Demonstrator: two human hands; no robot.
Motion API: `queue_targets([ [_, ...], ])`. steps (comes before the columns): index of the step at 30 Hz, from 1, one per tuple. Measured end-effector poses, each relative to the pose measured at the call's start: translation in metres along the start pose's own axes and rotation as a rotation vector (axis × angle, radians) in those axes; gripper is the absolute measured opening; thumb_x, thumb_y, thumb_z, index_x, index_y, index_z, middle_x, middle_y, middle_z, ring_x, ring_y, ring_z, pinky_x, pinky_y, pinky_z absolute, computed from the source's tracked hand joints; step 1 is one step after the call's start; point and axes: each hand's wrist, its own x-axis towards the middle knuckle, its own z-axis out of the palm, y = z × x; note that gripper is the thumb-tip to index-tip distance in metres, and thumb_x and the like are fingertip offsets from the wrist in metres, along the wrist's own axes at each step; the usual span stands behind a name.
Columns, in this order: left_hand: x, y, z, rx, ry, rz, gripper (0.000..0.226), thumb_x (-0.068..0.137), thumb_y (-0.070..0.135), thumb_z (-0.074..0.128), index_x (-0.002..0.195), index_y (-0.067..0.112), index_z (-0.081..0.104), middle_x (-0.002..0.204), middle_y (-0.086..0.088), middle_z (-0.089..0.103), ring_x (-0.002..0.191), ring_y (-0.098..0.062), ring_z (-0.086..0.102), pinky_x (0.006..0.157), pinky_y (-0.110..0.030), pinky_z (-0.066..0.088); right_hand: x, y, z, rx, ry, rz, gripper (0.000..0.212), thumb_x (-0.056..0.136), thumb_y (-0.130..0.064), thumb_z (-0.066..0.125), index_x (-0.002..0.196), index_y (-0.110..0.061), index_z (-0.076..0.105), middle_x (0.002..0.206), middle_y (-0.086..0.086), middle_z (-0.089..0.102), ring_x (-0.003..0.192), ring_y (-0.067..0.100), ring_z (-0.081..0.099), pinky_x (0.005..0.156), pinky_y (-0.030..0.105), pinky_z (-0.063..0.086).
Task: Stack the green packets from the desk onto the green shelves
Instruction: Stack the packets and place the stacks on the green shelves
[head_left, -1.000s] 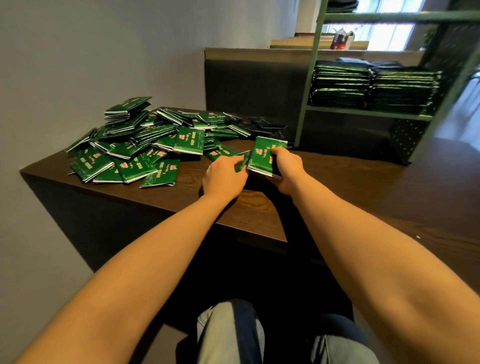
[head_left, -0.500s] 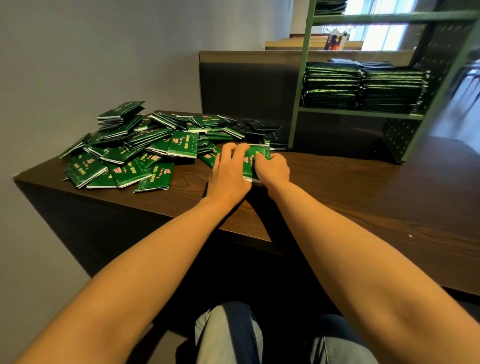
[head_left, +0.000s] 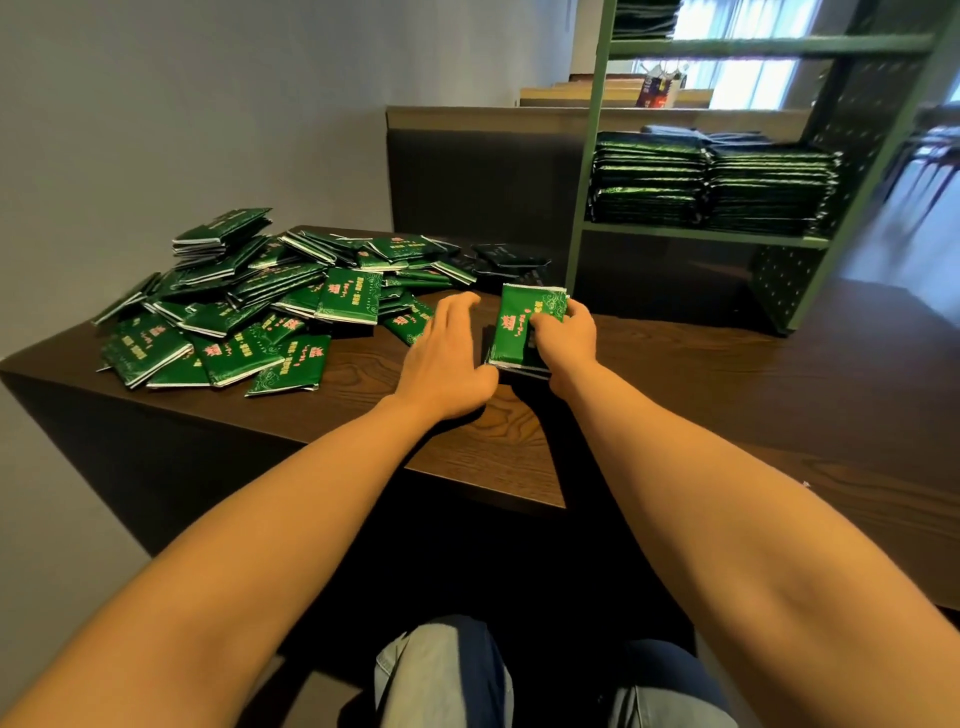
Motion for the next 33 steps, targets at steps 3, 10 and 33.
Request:
queue_targets([
  [3,0.008,-0.015,0.003,0.131,0.042,-0.169,0.084,0.081,0.039,0.064,0.151,0.014,0.024,0.15,-0.007,0.034,0.136,-0.03,0.036,0.107,-0.049,0.035,0.001,0.008,-0.003,-0.013,-0.016,-0.058,0.045,0.099,-0.007,0.062,0.142,-0.015,0.052,0.124,0.004,0.067,0.113,0.023,0.067,0.097,0.041,0.057],
  [10,0.019,-0.028,0.013,0.346,-0.232,-0.554,0.087,0.09,0.073,0.033,0.158,0.024,0.011,0.162,-0.024,0.007,0.15,-0.041,0.002,0.12,-0.053,0.007,-0.003,0.01,-0.01,-0.014,-0.093,-0.148,0.05,0.1,-0.004,0.06,0.145,-0.02,0.047,0.11,-0.008,0.062,0.112,0.02,0.066,0.096,0.042,0.058],
  [33,0.01,-0.028,0.005,0.207,-0.002,-0.417,0.049,0.096,0.046,0.048,0.135,0.016,0.053,0.13,-0.009,0.06,0.126,-0.032,0.048,0.11,-0.048,0.026,-0.003,0.011,-0.012,-0.011,-0.166,-0.141,0.013,0.103,-0.008,0.057,0.105,-0.019,0.064,0.1,-0.001,0.071,0.089,0.012,0.07,0.079,0.03,0.059],
])
